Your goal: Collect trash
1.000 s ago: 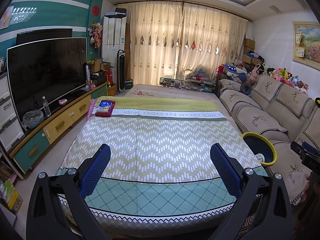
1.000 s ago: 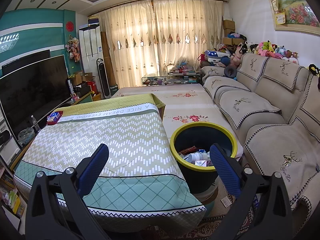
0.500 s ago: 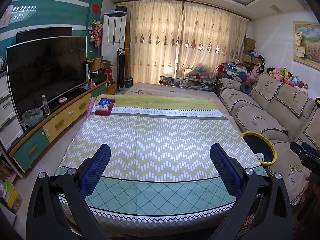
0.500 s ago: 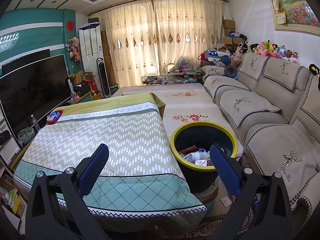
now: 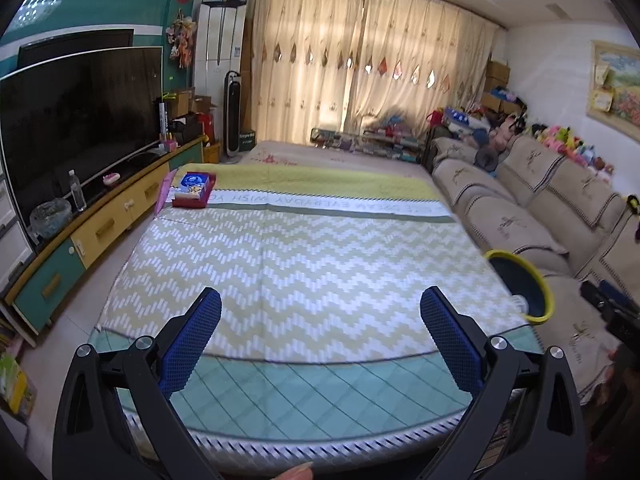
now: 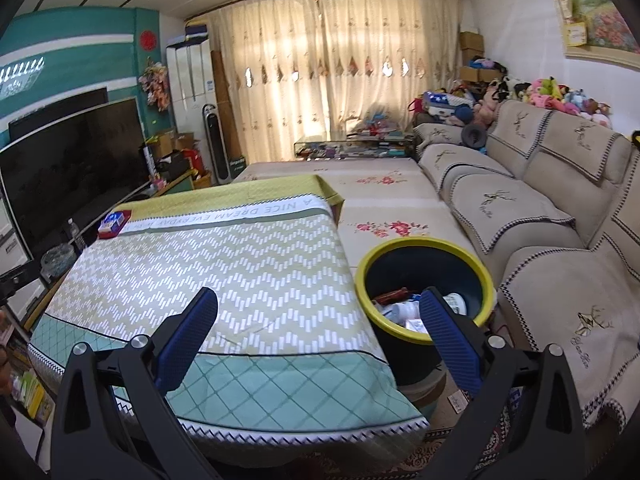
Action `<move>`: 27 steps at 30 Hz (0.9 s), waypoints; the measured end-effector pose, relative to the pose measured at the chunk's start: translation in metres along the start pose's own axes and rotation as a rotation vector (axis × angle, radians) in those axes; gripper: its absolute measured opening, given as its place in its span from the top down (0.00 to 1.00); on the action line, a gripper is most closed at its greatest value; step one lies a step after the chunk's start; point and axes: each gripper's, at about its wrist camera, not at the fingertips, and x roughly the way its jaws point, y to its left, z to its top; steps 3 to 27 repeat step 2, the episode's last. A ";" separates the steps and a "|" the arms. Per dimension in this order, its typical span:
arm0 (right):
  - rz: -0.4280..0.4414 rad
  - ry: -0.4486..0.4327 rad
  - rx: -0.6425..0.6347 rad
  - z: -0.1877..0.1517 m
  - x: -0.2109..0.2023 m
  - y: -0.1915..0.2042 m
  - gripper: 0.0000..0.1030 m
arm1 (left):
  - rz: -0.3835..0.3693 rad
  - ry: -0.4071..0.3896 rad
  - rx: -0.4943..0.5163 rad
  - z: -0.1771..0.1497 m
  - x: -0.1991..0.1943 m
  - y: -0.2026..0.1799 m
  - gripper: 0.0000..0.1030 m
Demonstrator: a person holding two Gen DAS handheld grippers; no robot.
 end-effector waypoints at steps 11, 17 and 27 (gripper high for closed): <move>0.011 0.017 -0.027 0.007 0.017 0.012 0.07 | 0.033 0.013 0.025 0.008 0.023 0.007 0.05; 0.011 0.017 -0.027 0.007 0.017 0.012 0.07 | 0.033 0.013 0.025 0.008 0.023 0.007 0.05; 0.011 0.017 -0.027 0.007 0.017 0.012 0.07 | 0.033 0.013 0.025 0.008 0.023 0.007 0.05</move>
